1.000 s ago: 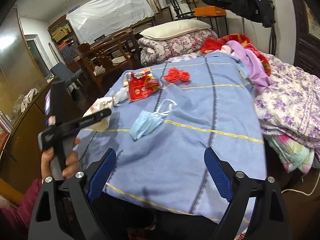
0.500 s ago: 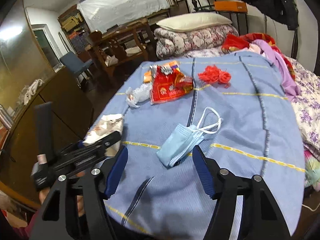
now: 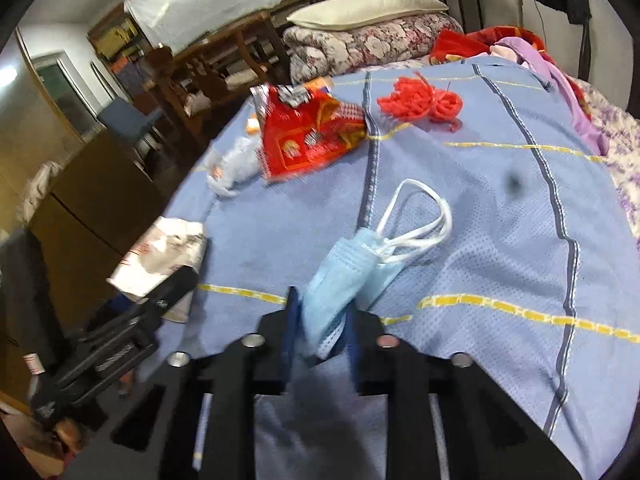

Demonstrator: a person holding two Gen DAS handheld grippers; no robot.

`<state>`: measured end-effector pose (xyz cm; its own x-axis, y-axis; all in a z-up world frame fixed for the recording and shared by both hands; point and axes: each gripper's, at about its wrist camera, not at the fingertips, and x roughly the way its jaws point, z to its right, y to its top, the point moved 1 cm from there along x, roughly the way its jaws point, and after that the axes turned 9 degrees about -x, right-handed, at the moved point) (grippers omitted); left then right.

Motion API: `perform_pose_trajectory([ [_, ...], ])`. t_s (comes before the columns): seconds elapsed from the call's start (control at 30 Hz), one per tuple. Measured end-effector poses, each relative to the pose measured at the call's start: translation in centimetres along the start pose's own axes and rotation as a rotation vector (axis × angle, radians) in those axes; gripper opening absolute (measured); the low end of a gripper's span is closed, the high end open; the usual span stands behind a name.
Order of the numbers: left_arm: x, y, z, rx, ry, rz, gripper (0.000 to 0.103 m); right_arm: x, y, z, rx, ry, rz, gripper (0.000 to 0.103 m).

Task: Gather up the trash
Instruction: 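Grasp the white paper cup with the left gripper while the right grasps the blue face mask, then carry the paper cup and face mask to the red wastebasket and release both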

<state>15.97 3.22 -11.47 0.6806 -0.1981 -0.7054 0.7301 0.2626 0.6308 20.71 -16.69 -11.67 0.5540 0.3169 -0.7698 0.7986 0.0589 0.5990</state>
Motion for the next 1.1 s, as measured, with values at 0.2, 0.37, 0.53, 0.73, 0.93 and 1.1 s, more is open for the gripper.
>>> perform_pose_trajectory([
  [0.2,-3.1,0.3,1.4,0.023,-0.037,0.042,0.073,-3.6,0.2,-0.2,-0.025,-0.029,0.070,0.014],
  [0.37,-6.4,0.4,3.2,0.061,-0.053,0.090,0.073,-6.9,-0.4,0.2,-0.006,-0.029,0.124,0.014],
  [0.53,-9.9,-0.6,5.2,0.094,-0.077,0.125,0.073,-10.9,-1.6,0.2,-0.009,-0.038,0.182,0.014],
  [0.73,-13.3,-1.8,7.5,0.138,-0.104,0.163,0.073,-15.8,-3.0,0.4,-0.010,-0.048,0.260,0.014],
  [0.93,-16.7,-3.4,9.9,0.186,-0.124,0.210,0.073,-20.3,-4.5,0.4,-0.029,-0.064,0.327,0.014],
  [1.1,-19.5,-4.7,11.3,0.212,-0.142,0.250,0.073,-23.5,-6.2,0.1,-0.045,-0.076,0.370,0.014],
])
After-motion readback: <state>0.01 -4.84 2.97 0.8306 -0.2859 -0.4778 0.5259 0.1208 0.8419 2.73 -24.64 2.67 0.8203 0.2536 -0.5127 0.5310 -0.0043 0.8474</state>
